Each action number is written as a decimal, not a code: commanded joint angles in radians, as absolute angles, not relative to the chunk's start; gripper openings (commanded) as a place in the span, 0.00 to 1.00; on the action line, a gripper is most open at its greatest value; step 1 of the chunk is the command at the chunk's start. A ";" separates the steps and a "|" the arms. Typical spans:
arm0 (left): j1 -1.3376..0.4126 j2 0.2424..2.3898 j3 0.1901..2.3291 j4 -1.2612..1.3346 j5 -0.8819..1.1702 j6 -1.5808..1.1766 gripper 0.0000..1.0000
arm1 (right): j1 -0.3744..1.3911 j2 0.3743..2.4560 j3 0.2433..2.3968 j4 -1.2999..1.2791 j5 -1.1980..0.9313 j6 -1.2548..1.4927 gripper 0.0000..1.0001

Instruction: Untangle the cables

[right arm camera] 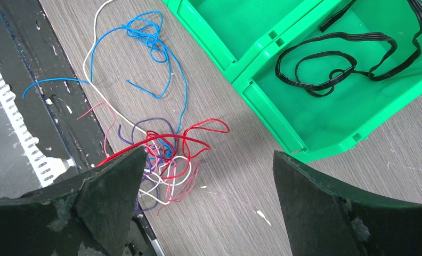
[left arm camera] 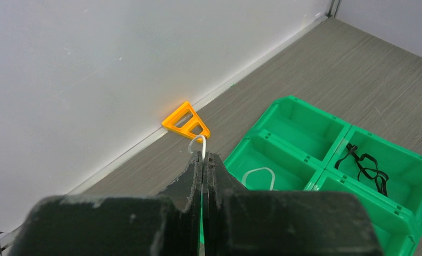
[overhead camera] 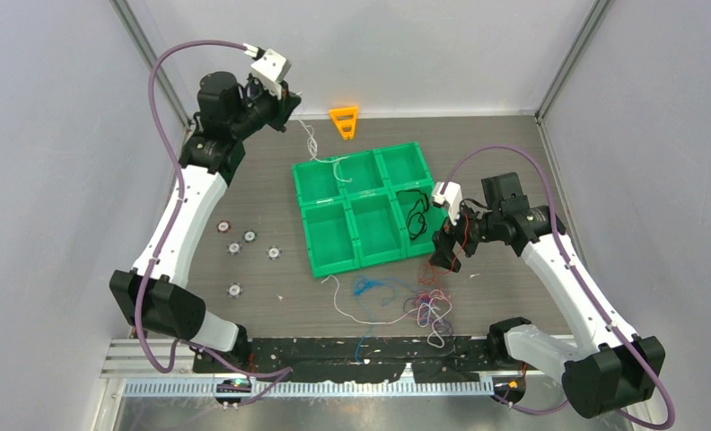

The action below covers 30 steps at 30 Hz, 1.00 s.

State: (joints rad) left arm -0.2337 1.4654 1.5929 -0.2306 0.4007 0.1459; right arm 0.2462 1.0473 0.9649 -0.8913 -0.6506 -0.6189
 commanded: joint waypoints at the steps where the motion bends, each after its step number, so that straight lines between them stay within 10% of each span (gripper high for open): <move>1: -0.232 1.476 1.609 -0.135 0.394 0.160 0.00 | 0.241 1.033 0.960 -0.887 -0.666 -0.628 0.95; 30: -0.240 1.506 1.475 -0.163 0.413 0.242 0.00 | 0.237 1.019 0.925 -0.887 -0.670 -0.643 0.95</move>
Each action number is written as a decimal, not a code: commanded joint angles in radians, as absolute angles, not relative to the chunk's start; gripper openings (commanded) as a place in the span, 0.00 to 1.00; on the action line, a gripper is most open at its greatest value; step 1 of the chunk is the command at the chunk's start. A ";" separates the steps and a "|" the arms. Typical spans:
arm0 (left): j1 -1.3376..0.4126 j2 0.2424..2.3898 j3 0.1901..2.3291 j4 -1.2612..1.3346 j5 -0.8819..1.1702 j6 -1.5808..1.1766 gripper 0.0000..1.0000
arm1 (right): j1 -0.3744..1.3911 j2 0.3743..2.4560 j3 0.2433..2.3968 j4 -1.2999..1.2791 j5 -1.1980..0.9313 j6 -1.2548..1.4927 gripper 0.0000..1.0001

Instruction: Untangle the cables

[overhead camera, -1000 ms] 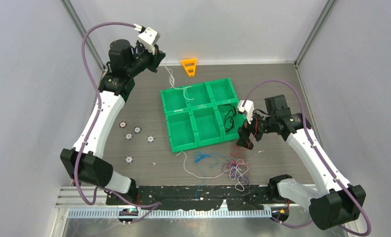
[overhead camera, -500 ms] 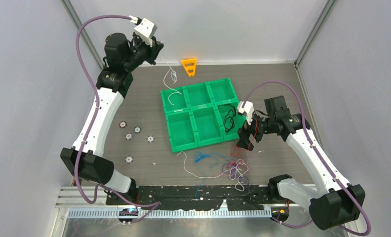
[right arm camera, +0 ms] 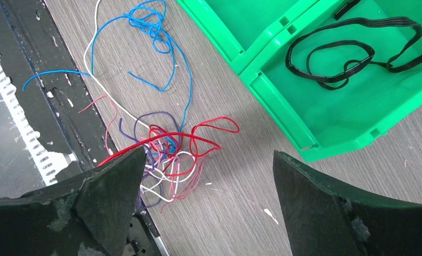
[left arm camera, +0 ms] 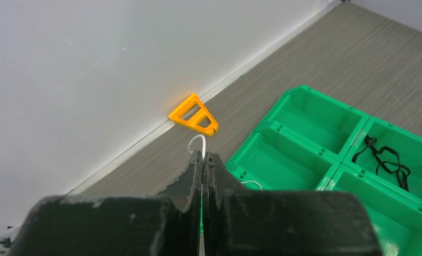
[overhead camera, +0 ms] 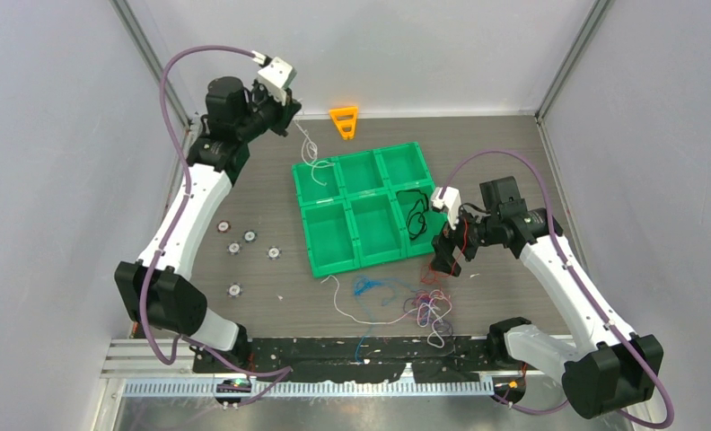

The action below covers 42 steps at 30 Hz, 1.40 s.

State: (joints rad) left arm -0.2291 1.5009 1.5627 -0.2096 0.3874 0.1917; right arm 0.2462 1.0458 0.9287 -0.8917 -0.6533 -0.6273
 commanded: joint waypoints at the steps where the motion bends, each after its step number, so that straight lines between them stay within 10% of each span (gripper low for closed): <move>1: -0.247 1.507 1.442 -0.160 0.419 0.247 0.00 | 0.237 1.019 0.924 -0.887 -0.668 -0.643 0.95; 17: -0.324 1.796 1.414 -0.352 0.416 0.212 0.00 | 0.235 1.036 0.944 -1.004 -0.597 -0.727 0.95; 27: -0.304 1.411 1.315 -0.425 0.683 0.280 0.82 | 0.245 1.145 0.968 -1.116 -0.638 -0.816 0.95; 42: -0.418 0.937 0.863 -0.401 0.686 0.357 0.92 | 0.577 1.349 0.848 -0.942 -0.543 -0.825 0.95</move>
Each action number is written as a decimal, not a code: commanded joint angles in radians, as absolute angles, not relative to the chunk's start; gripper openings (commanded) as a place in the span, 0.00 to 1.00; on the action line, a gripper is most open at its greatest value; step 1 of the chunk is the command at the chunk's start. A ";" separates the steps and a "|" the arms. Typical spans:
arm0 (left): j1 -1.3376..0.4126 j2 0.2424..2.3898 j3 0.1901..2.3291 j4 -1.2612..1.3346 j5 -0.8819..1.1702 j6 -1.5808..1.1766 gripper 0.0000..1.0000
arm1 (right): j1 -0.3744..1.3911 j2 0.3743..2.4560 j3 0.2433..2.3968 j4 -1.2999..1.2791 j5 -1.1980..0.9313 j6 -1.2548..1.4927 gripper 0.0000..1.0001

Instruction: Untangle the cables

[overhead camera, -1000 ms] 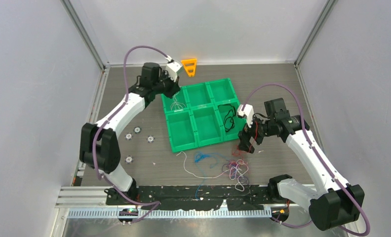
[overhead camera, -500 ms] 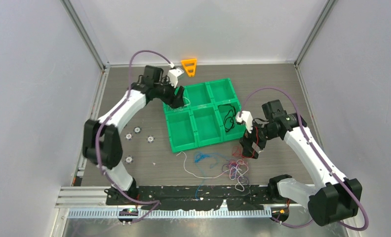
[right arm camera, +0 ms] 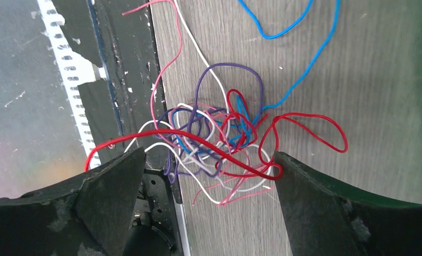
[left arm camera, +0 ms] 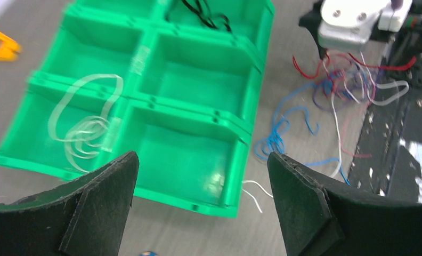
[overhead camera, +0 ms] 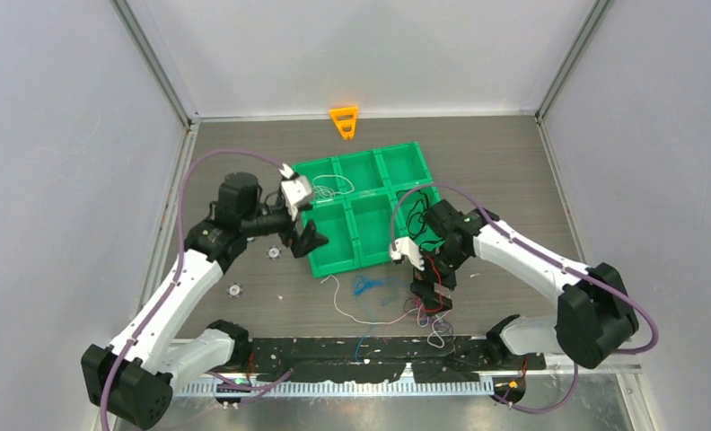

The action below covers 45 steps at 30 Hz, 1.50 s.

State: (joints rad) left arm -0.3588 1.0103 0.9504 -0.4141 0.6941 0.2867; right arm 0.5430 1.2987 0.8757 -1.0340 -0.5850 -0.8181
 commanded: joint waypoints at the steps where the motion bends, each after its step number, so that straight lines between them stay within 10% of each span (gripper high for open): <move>1: -0.440 0.924 0.841 -0.397 0.657 0.374 0.91 | 0.578 1.366 0.847 -0.924 -0.537 -0.824 0.90; 5: -0.454 0.981 0.846 -0.324 0.480 0.335 0.74 | 0.560 1.389 0.850 -0.912 -0.514 -0.834 0.31; 9: -0.402 1.264 1.131 -0.499 0.408 0.427 0.67 | 0.538 1.292 0.844 -0.911 -0.549 -0.823 0.10; 18: -0.280 1.844 1.845 -0.936 0.526 0.929 0.50 | 0.520 1.248 0.861 -0.935 -0.543 -0.783 0.05; 35: -0.314 2.108 1.939 -0.908 0.542 1.164 0.56 | 0.465 1.304 0.891 -0.981 -0.538 -0.806 0.06; 45: -0.329 2.186 1.970 -0.914 0.493 1.179 0.31 | 0.444 1.338 0.909 -0.991 -0.540 -0.813 0.06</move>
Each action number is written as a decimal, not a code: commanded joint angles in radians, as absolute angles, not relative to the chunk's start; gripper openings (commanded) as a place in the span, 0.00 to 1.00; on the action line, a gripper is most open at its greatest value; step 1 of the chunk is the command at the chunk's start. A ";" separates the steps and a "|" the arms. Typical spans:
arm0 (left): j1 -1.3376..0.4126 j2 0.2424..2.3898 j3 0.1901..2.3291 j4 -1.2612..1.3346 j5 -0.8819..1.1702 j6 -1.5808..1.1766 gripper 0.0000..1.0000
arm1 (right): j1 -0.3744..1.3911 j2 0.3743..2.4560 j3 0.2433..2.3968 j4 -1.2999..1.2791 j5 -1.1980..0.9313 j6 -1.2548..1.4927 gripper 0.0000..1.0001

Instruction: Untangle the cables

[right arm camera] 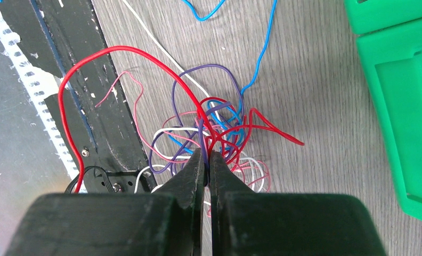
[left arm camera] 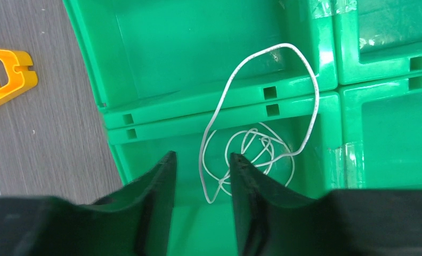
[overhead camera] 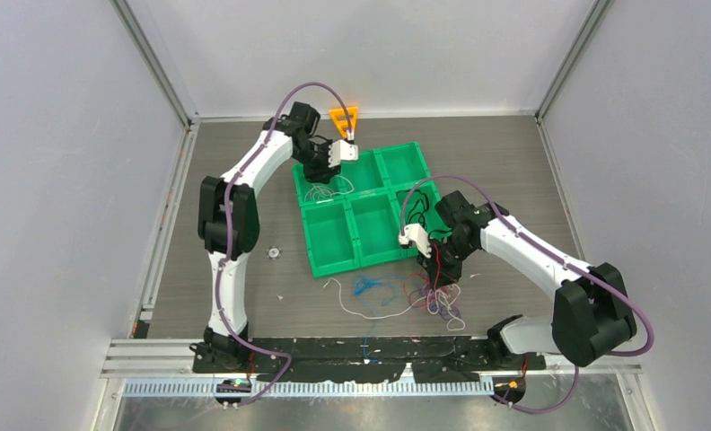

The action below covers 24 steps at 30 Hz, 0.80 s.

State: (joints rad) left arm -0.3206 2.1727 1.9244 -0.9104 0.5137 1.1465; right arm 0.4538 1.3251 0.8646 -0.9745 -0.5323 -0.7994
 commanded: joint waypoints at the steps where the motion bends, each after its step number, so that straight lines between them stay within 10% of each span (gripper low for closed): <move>1: -0.330 2.187 1.971 -0.924 0.486 1.185 0.26 | 0.440 1.339 0.910 -0.993 -0.541 -0.814 0.06; 6: -0.322 2.154 1.913 -0.938 0.420 1.222 0.00 | 0.430 1.346 0.917 -0.999 -0.545 -0.819 0.06; 22: -0.302 2.144 1.924 -0.950 0.189 1.178 0.00 | 0.412 1.355 0.909 -1.010 -0.564 -0.822 0.06; 24: -0.323 2.148 1.927 -0.935 0.195 1.157 0.24 | 0.411 1.354 0.909 -1.010 -0.564 -0.821 0.06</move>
State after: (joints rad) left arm -0.2924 2.1475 1.8809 -0.9607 0.2470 1.2079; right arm 0.4164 1.3491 0.8814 -0.9966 -0.5385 -0.8097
